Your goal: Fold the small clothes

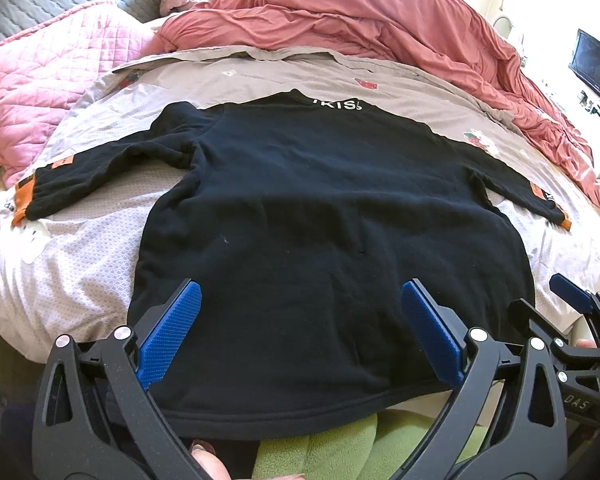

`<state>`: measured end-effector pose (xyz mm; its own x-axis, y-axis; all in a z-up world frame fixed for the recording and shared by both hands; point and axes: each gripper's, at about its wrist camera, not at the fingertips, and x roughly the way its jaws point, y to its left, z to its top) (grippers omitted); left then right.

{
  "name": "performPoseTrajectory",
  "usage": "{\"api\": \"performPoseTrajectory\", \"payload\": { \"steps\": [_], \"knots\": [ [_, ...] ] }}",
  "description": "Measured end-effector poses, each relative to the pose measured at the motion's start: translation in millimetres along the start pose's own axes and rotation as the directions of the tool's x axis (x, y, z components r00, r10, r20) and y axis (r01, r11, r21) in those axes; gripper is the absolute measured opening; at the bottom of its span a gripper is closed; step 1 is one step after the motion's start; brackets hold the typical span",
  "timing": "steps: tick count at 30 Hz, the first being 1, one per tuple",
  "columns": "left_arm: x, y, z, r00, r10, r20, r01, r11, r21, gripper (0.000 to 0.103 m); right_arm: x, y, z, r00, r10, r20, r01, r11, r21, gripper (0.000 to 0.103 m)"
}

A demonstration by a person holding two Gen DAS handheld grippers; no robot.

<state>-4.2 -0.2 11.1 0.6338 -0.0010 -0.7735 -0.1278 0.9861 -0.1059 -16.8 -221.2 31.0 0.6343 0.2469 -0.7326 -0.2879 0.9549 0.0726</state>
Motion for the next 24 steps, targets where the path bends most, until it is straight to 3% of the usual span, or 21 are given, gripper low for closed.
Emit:
{"api": "performPoseTrajectory", "payload": {
  "steps": [24],
  "knots": [
    [0.0,0.8,0.0,1.0,0.001,0.003,-0.001,1.0,0.001,0.094,3.8,-5.1,2.7,1.0,-0.016,0.01,0.016,1.0,0.007,0.099]
  ]
}}
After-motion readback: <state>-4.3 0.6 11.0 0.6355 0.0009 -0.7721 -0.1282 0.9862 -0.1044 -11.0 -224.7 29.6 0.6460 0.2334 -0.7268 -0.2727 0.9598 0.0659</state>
